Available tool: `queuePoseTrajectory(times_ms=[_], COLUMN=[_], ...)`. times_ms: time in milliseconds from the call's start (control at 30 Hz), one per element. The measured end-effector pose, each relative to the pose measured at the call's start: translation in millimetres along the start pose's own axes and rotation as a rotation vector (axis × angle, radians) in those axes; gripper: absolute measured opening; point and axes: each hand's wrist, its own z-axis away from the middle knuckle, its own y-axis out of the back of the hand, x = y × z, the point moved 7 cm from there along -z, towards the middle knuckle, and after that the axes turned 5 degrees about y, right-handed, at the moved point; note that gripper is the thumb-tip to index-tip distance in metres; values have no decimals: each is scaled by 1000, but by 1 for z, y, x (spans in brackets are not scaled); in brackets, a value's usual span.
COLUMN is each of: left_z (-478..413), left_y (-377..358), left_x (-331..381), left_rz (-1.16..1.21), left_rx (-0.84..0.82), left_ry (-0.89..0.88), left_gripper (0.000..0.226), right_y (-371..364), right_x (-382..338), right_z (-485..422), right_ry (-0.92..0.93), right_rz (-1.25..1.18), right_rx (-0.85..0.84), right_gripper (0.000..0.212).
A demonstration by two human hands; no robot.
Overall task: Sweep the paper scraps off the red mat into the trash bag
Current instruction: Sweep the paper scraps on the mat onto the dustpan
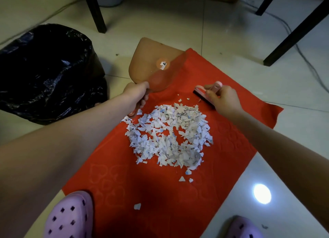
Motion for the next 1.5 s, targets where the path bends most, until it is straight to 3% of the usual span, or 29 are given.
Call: queuePoseTrajectory(times_ms=[233, 467, 600, 833, 967, 1033, 1100, 1300, 1500], left_z=[-3, -4, -5, -9, -9, -8, -7, -5, -7], left_y=[-5, -6, -4, -5, -5, -5, -3, -4, -8], left_x=[-3, -1, 0, -6, -6, -4, -2, 0, -2], left_rz=[-22, -7, -5, -4, -10, -4, 0, -1, -15], left_rx=[-7, -12, -5, 16, 10, 3, 4, 7, 0], left_ry=[11, 7, -2, 17, 32, 24, 15, 16, 26], left_gripper=[21, 21, 21, 22, 22, 22, 22, 22, 21], right_y=[-33, 7, 10, -14, -34, -40, -28, 2, -37], right_x=[-38, -57, -31, -16, -29, -39, -45, -32, -36], right_z=[18, 24, 17, -3, 6, 17, 23, -4, -22], right_ry=[86, 179, 113, 26, 45, 79, 108, 155, 131], right_rz=[-84, -363, -170, 15, 1, -151, -246, -226, -11], right_rx=[-148, -28, 71, 60, -87, -172, -128, 73, -51], right_gripper=[26, 20, 21, 28, 26, 22, 19, 21, 26])
